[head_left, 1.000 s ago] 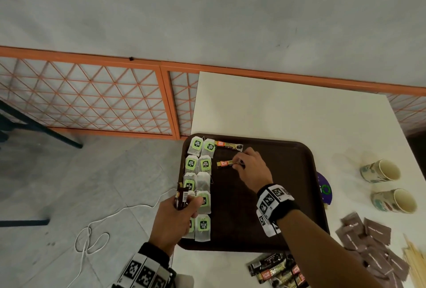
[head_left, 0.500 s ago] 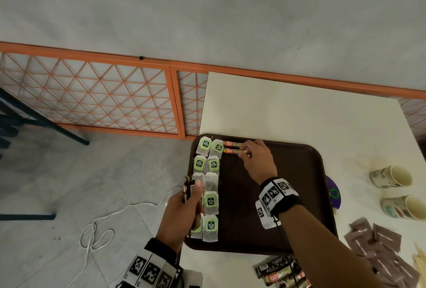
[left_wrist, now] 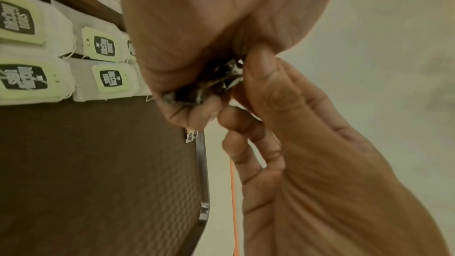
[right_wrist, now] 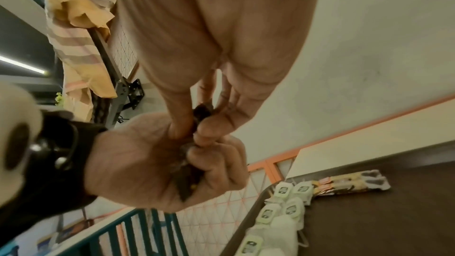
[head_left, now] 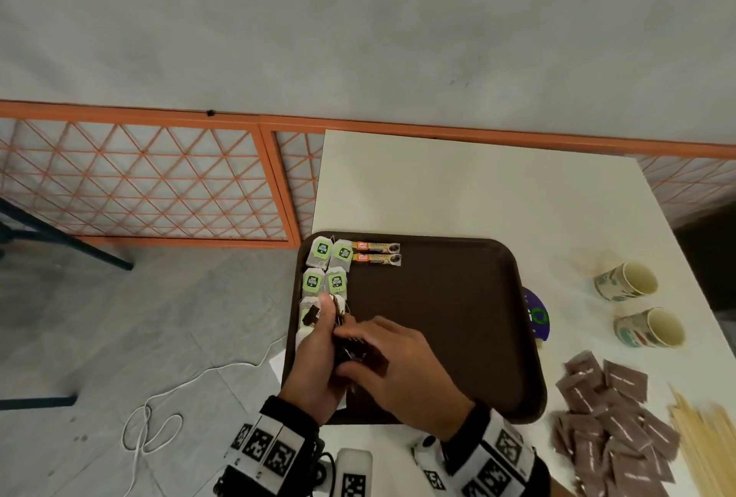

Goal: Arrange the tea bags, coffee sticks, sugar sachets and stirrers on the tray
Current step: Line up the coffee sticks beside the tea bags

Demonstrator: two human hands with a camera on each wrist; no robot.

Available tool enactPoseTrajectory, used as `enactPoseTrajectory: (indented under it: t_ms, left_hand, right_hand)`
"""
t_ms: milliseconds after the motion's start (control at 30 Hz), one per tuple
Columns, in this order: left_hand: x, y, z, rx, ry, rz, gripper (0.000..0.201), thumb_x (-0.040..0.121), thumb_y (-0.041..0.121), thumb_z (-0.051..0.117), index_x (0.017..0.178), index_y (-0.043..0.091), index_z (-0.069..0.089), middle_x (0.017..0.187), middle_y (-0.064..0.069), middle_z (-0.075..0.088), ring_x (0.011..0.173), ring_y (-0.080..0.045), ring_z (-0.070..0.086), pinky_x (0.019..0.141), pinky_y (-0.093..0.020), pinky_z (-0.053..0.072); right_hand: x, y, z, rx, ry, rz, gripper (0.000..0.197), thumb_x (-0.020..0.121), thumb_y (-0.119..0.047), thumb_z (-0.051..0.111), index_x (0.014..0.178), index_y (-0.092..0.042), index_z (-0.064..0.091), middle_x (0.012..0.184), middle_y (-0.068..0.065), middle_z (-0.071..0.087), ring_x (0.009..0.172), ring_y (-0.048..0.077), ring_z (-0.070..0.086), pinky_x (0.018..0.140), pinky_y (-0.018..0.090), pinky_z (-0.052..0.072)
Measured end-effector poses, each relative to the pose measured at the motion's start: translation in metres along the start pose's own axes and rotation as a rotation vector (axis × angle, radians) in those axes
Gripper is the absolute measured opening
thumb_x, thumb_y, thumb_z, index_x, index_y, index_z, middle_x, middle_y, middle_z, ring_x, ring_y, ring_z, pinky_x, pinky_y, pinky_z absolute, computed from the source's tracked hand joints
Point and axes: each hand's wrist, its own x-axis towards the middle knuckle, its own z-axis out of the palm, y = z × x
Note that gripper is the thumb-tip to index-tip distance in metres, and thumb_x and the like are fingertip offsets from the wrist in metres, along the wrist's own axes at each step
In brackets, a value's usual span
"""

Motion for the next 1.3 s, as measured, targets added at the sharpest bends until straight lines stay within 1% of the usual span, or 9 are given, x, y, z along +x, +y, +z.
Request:
enactPoseTrajectory:
  t_ms: [100, 200, 400, 567, 700, 800, 1033, 1133, 1300]
  left_hand:
    - [-0.004, -0.007, 0.007, 0.072, -0.017, -0.007, 0.056, 0.085, 0.07, 0.044, 0.081, 0.019, 0.067, 0.085, -0.012, 0.059, 0.078, -0.026, 0.06, 0.069, -0.037, 0.049]
    - [-0.006, -0.008, 0.014, 0.063, -0.053, 0.038, 0.06, 0.081, 0.075, 0.044, 0.08, 0.016, 0.057, 0.064, -0.003, 0.044, 0.045, -0.011, 0.037, 0.04, -0.02, 0.024]
    - [-0.002, -0.007, 0.011, 0.166, -0.006, 0.189, 0.04, 0.08, 0.049, 0.062, 0.091, 0.01, 0.061, 0.063, -0.004, 0.04, 0.037, -0.007, 0.027, 0.033, -0.015, 0.021]
    - [0.005, -0.007, 0.0, 0.296, 0.007, 0.196, 0.018, 0.078, 0.032, 0.073, 0.068, 0.02, 0.065, 0.052, 0.001, 0.031, 0.037, -0.007, 0.022, 0.035, -0.018, 0.02]
    - [0.017, -0.009, -0.01, 0.384, 0.193, 0.216, 0.026, 0.084, 0.027, 0.074, 0.084, 0.002, 0.066, 0.048, 0.005, 0.039, 0.037, -0.007, 0.027, 0.036, -0.019, 0.025]
    - [0.023, -0.005, -0.021, 0.39, 0.315, 0.222, 0.024, 0.085, 0.028, 0.074, 0.073, 0.011, 0.062, 0.057, -0.002, 0.048, 0.038, -0.006, 0.031, 0.035, -0.019, 0.029]
    - [0.017, 0.0, -0.044, 0.488, 0.26, 0.142, 0.034, 0.084, 0.034, 0.073, 0.065, 0.015, 0.052, 0.057, -0.002, 0.042, 0.041, -0.008, 0.03, 0.04, -0.022, 0.027]
    - [0.014, -0.002, -0.049, 0.498, 0.227, 0.095, 0.037, 0.085, 0.04, 0.071, 0.067, 0.015, 0.051, 0.055, 0.0, 0.04, 0.043, -0.009, 0.031, 0.04, -0.022, 0.028]
    - [0.011, 0.002, -0.053, 0.518, 0.2, 0.075, 0.04, 0.088, 0.048, 0.063, 0.079, 0.009, 0.062, 0.057, 0.002, 0.047, 0.043, -0.008, 0.034, 0.04, -0.021, 0.029]
  right_hand:
    - [-0.01, 0.01, -0.011, -0.1, 0.041, -0.054, 0.037, 0.091, -0.024, 0.066, 0.127, -0.026, 0.061, 0.109, -0.006, 0.063, 0.092, 0.0, 0.061, 0.086, 0.01, 0.048]
    - [-0.015, 0.017, -0.02, -0.008, 0.271, 0.019, 0.019, 0.092, -0.024, 0.064, 0.11, -0.021, 0.071, 0.09, -0.01, 0.07, 0.076, 0.002, 0.067, 0.07, 0.014, 0.053]
    - [-0.017, 0.022, -0.037, 0.459, 0.181, 0.388, 0.021, 0.098, -0.026, 0.055, 0.092, -0.013, 0.069, 0.071, 0.005, 0.069, 0.053, 0.016, 0.061, 0.046, 0.024, 0.046]
    - [-0.013, 0.028, -0.032, 0.544, 0.262, 0.486, 0.025, 0.093, -0.03, 0.061, 0.085, -0.008, 0.07, 0.071, 0.007, 0.07, 0.055, 0.017, 0.062, 0.049, 0.024, 0.047]
    - [-0.001, 0.041, -0.034, 0.423, 0.277, 0.535, 0.019, 0.086, -0.031, 0.071, 0.076, -0.016, 0.072, 0.063, 0.002, 0.065, 0.055, 0.009, 0.056, 0.053, 0.02, 0.045]
    - [0.022, 0.07, -0.033, 0.374, 0.347, 0.628, 0.019, 0.09, -0.025, 0.069, 0.074, -0.013, 0.071, 0.058, -0.001, 0.062, 0.052, 0.007, 0.054, 0.051, 0.019, 0.044]
    - [0.071, 0.129, -0.02, 0.425, 0.367, 0.924, 0.019, 0.089, -0.031, 0.07, 0.087, -0.012, 0.069, 0.076, 0.005, 0.069, 0.059, 0.011, 0.063, 0.056, 0.023, 0.055]
    - [0.065, 0.131, -0.026, -0.132, 0.345, 0.879, 0.022, 0.086, -0.042, 0.07, 0.094, -0.023, 0.064, 0.092, -0.001, 0.067, 0.087, 0.018, 0.064, 0.081, 0.038, 0.056]
    - [0.069, 0.117, -0.012, -0.347, 0.164, 0.486, 0.005, 0.092, -0.025, 0.065, 0.094, -0.022, 0.068, 0.094, -0.007, 0.054, 0.085, 0.011, 0.057, 0.079, 0.034, 0.054]
